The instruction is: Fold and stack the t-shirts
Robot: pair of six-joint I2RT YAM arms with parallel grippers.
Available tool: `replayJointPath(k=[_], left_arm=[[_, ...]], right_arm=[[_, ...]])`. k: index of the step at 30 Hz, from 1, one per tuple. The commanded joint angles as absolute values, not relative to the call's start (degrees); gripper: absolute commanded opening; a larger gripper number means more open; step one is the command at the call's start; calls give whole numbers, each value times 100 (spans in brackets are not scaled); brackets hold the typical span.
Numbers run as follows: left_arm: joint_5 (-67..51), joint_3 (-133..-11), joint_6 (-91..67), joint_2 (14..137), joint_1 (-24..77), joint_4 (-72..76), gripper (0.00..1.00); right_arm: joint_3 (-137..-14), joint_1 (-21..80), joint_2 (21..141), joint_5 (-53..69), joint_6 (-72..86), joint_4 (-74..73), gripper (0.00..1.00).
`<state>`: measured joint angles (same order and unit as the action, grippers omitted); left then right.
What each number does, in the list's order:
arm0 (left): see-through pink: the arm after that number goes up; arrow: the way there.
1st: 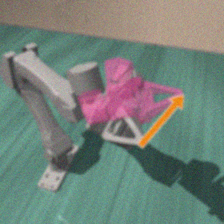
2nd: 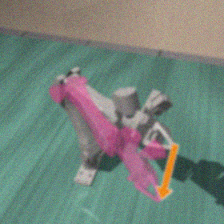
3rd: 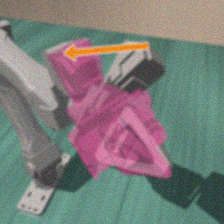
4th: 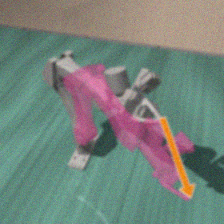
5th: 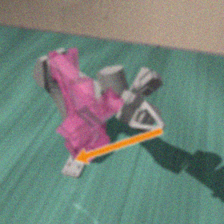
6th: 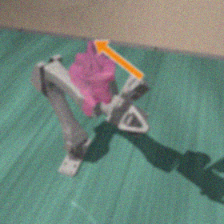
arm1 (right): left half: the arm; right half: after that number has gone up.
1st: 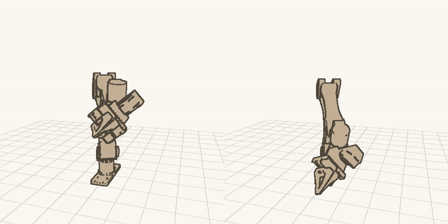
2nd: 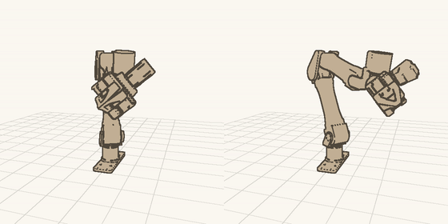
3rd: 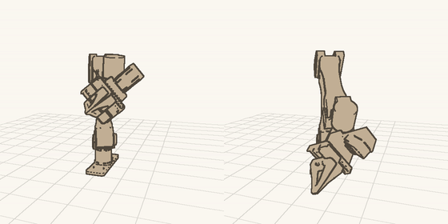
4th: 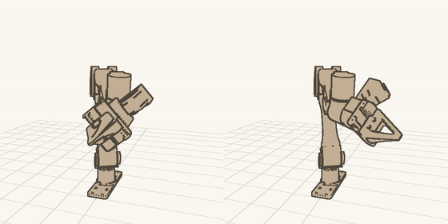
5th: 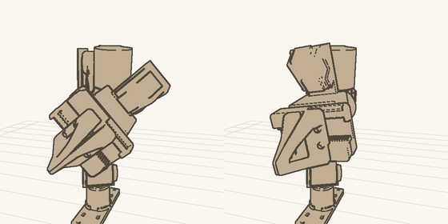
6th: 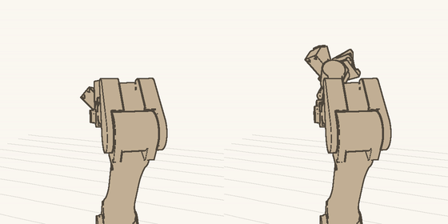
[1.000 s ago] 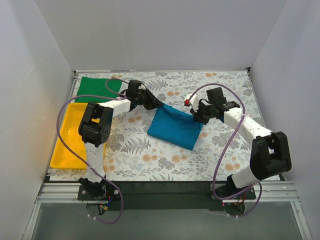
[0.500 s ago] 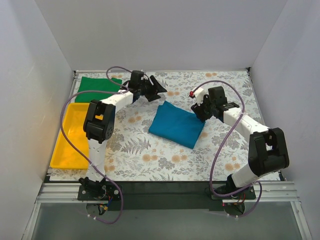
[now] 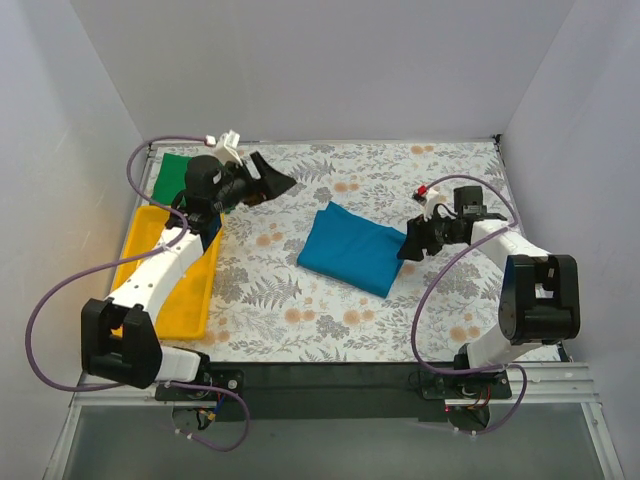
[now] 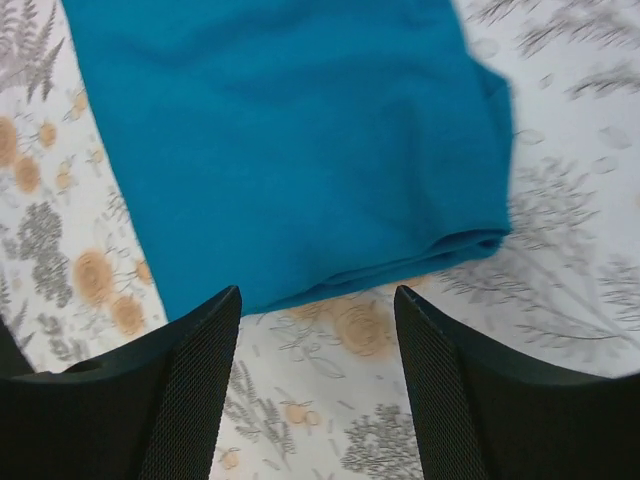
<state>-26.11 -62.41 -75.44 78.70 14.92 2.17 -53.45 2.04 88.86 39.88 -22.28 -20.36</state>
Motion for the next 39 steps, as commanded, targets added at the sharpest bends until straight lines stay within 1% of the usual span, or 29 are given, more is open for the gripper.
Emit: replayJointPath(k=[1,2,4,5,9,15,20,21,22,24,25,26,27,28,30,31,32,33,34,35,36,37,38,39], left_arm=[[-3691,-5258,-7436,7624,1521,-308,76],[-3674,-5004,-7296,7429,1521,-429,76],[-3578,-4809,-7190,6920,1521,-640,76],[-3560,-4738,-7137,6769,1521,-824,76],[-3594,-4264,-7180,6136,1512,-1011,76],[-3481,-3806,-7181,5353,1512,-1335,76],[-2936,-3850,-6952,5019,1512,-1828,76],[-2918,-3832,-6952,5010,1512,-1837,77],[-2901,-3789,-6970,5062,1512,-1811,77],[-2909,-3709,-7092,5159,1512,-1776,77],[-2927,-3700,-7136,5298,1512,-1714,77],[-2979,-3683,-7180,5387,1512,-1662,76],[-2988,-3709,-7242,5475,1503,-1609,76],[-2988,-3744,-7268,5702,1512,-1478,76],[-2980,-4015,-7303,6054,1512,-1380,77],[-2962,-4191,-7295,6552,1520,-1380,77],[-2962,-4358,-7278,6826,1529,-1380,76],[-2910,-4525,-7243,7125,1538,-1389,76],[-2822,-4892,-7155,7685,1599,-1432,76],[-2752,-5078,-7102,7978,1652,-1467,76],[-2655,-5324,-7041,8572,1713,-1529,76],[-2445,-5735,-6910,8874,1844,-1703,76],[-2391,-6009,-6882,9190,1889,-1827,76],[-2330,-6247,-6838,9776,1951,-1985,76]], right_arm=[[-5090,185,8869,4659,-1821,-2339,71],[-4880,176,8842,4388,-1254,-2164,73],[-4720,176,8850,4272,-880,-1812,74],[-4563,184,8851,4080,-479,-1680,74],[-4351,185,8982,3841,297,-1082,75],[-4596,193,9790,4614,738,-835,74],[-4720,185,10204,4536,765,-844,68],[-4720,185,10213,4474,765,-852,66],[-4737,185,10213,4317,730,-853,57],[-4781,167,10213,4210,695,-861,46],[-4825,150,10239,4175,668,-879,39],[-4973,141,10265,4140,590,-879,23],[-5079,115,10309,4087,537,-975,16],[-5211,97,10405,4070,467,-1036,14],[-5571,88,10502,4017,221,-1203,17],[-5738,88,10633,4025,54,-1596,22],[-5905,97,10713,4060,-530,-1956,31],[-6298,88,10783,4017,-867,-2325,34],[-6415,79,10836,3930,-1175,-2947,37],[-6460,62,10811,3998,-1743,-3101,40],[-6364,53,10732,4051,-1966,-3190,48],[-6285,53,10497,4034,-2134,-3243,56],[-6223,61,10364,3878,-2379,-3252,97],[-6162,62,10223,3806,-2469,-3243,98]])
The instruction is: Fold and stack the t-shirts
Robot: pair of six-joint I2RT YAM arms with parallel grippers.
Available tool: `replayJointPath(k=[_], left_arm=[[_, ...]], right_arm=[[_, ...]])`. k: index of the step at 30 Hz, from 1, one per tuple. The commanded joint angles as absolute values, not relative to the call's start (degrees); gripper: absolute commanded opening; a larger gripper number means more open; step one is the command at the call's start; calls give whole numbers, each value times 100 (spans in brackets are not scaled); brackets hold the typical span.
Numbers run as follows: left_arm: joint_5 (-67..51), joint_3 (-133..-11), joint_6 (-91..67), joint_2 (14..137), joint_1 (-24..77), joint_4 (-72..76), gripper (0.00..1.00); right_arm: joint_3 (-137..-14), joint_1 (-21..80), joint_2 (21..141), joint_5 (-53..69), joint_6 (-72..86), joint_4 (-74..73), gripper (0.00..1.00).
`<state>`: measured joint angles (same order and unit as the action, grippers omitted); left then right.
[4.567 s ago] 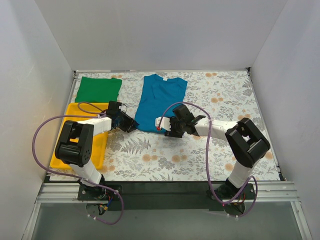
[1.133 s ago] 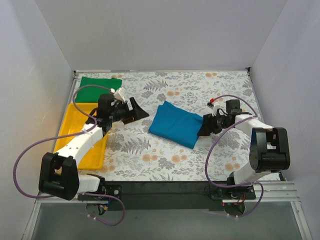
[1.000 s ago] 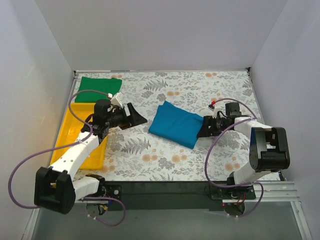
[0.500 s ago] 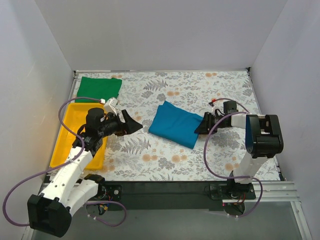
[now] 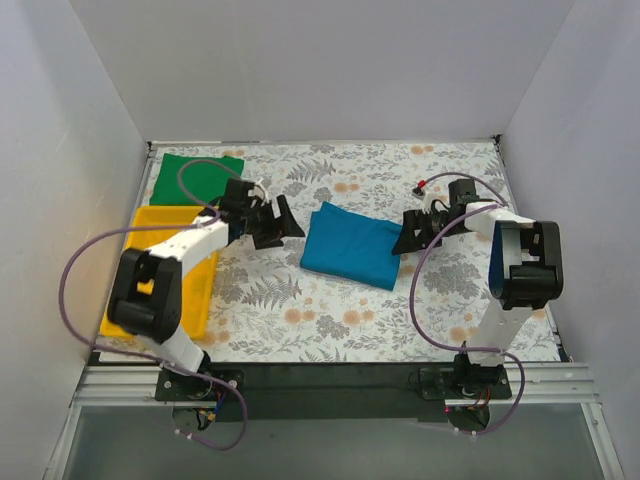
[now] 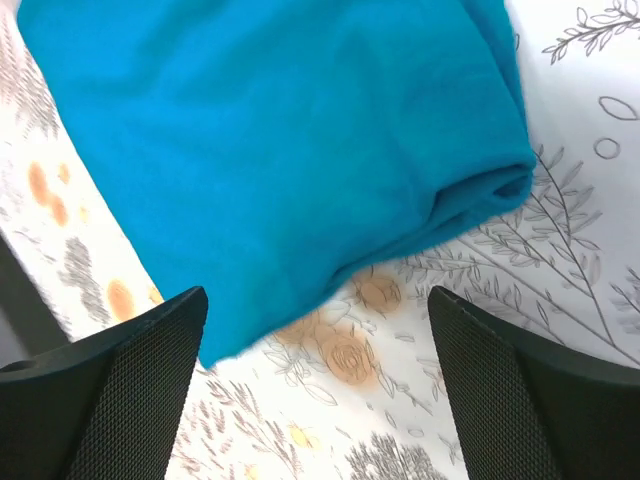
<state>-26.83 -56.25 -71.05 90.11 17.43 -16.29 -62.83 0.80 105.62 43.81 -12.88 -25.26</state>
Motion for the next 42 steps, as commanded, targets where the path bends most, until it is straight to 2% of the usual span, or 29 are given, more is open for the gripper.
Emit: replayJointPath(k=[1,6,11,15,22,34,35,37,42], left_arm=[[-2251,-6675,-6760,10035,2108,-2186,76],[-1802,-7584,-6715,11265,2417,-2610,76],[-1924,-8242,-6680,11882,2610,-3049,74],[-2249,-8594,-6460,12443,2847,-3480,72],[-2451,-8719,-6556,12841,2997,-3850,69],[-2417,-8710,-6838,12885,3067,-3350,27],[-2426,-8727,-6820,12867,3076,-3296,15],[-2426,-8736,-6707,12823,3076,-3139,0],[-1848,-8473,-6233,12211,3076,-2673,0]], right_arm=[[-6074,62,9969,3675,-2609,-3243,98],[-5898,53,9405,3534,-2742,-3033,98],[-5564,-95,8702,3174,-2707,-2567,98],[-5301,-219,8026,3234,-2619,-2163,98],[-5159,-369,7857,3480,-2584,-1995,98],[-5168,-448,7901,3638,-2566,-2004,98],[-5168,-457,7901,3647,-2566,-2013,98],[-5168,-466,7919,3656,-2566,-2021,98],[-5168,-518,7919,3709,-2566,-2030,98]])
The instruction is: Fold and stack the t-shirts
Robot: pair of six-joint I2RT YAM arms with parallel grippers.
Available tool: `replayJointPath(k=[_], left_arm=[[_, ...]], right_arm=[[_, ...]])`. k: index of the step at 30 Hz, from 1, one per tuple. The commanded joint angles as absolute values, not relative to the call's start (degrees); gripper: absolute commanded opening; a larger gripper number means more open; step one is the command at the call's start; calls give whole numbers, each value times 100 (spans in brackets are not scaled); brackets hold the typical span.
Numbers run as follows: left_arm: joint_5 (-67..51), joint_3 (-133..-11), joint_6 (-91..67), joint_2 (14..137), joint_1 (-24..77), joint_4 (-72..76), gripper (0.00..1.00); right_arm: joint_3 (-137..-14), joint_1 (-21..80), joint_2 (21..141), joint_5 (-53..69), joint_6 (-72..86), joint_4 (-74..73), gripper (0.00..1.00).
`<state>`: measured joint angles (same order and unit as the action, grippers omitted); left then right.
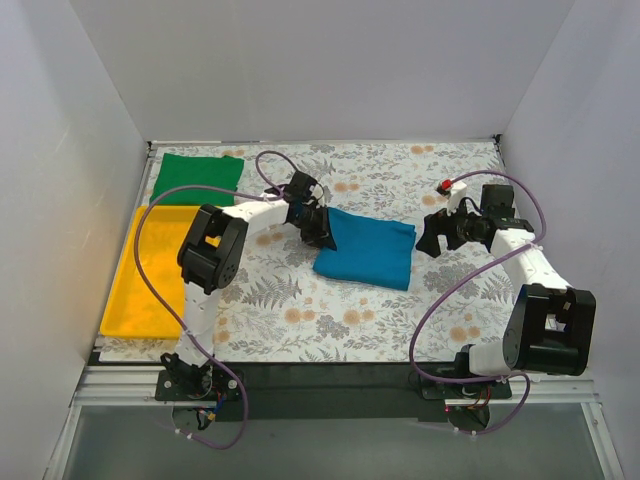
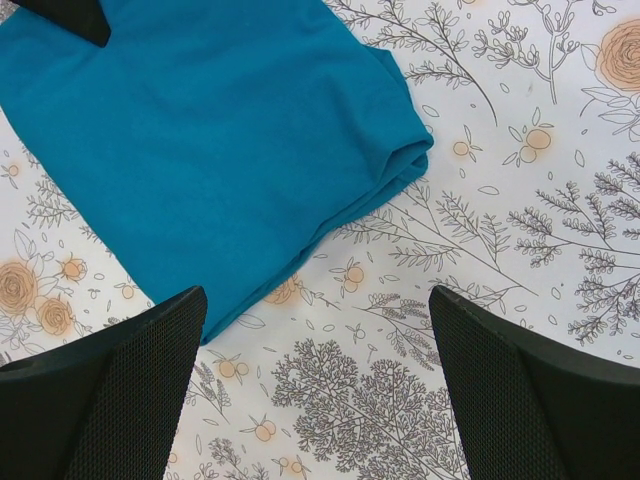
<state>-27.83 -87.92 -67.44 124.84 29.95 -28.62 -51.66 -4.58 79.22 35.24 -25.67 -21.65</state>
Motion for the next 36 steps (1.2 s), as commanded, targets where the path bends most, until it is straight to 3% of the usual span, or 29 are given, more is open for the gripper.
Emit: replayJointPath(k=[1,9,17,30,36], left_arm=[[-1489,-8307,-6031,12069,3076,-2524,0],[332,-7638,-5108,10803,3076,-2039,0],[2037,-7427,-4158,10363,3059,-1697,0],[4059,-8059,-3086,10889,2707,-1047,0],[5123,-8033,-1839,11302,2585,472,0]], right_arm=[[-5168,-519,7919,3718,-2575,-2022,98],[-5186,-545,7980,3753,-2575,-2039,98],[-5185,-554,7972,3753,-2584,-2030,98],[-5203,-554,7893,3867,-2584,-2030,98],[-5203,-554,7814,3955,-2628,-2030,98]])
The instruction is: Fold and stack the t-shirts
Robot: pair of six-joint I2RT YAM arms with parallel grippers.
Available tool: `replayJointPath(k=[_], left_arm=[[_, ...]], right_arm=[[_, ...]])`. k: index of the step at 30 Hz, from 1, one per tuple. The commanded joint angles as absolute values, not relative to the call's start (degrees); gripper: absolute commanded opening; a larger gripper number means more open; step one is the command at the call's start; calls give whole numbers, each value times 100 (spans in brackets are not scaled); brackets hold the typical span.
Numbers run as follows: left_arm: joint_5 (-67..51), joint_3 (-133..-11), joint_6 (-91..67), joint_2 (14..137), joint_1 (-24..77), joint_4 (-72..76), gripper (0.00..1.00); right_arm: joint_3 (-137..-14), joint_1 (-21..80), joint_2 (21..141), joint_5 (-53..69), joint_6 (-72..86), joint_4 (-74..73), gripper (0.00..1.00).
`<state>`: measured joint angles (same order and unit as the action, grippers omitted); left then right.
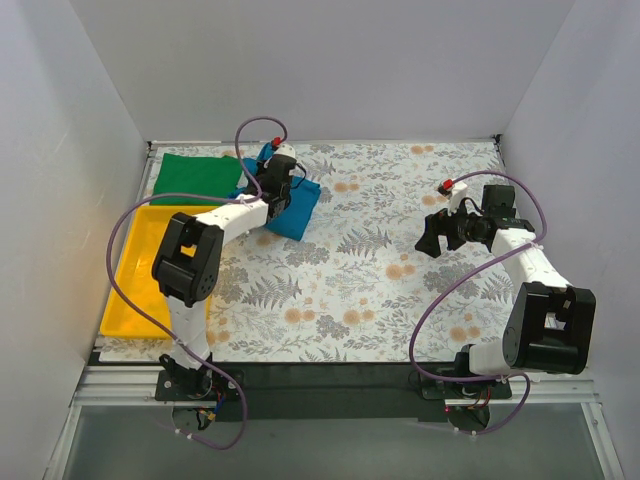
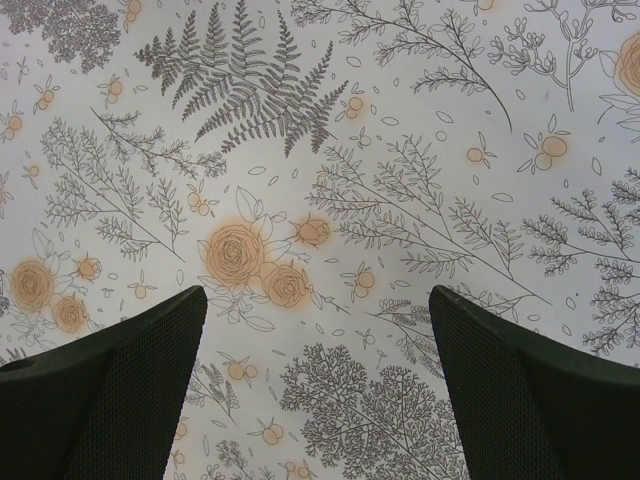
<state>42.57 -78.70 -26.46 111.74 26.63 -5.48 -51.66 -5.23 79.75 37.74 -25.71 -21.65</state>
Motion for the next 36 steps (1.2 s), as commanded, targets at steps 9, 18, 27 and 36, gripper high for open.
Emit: replayJointPath(k=[9,18,27,36], left_arm=[[5826,-7955,270,11575,2505,3149,0],[5871,-7725,1705,11549,2382,4886,0],[5880,-7866,1872,11646,2250,5098,0],[5871,-8165,1248,11812,2040,4325,0]], right_arm=[[-5186,-580,7822,4166,-2681,-2057,98],[-5229,-624,7936,4263,-2707,-2118,98],[-5229,-685,7963,4307,-2725,-2144,98],[-5230,-738,7980,4359,-2742,-2180,98]])
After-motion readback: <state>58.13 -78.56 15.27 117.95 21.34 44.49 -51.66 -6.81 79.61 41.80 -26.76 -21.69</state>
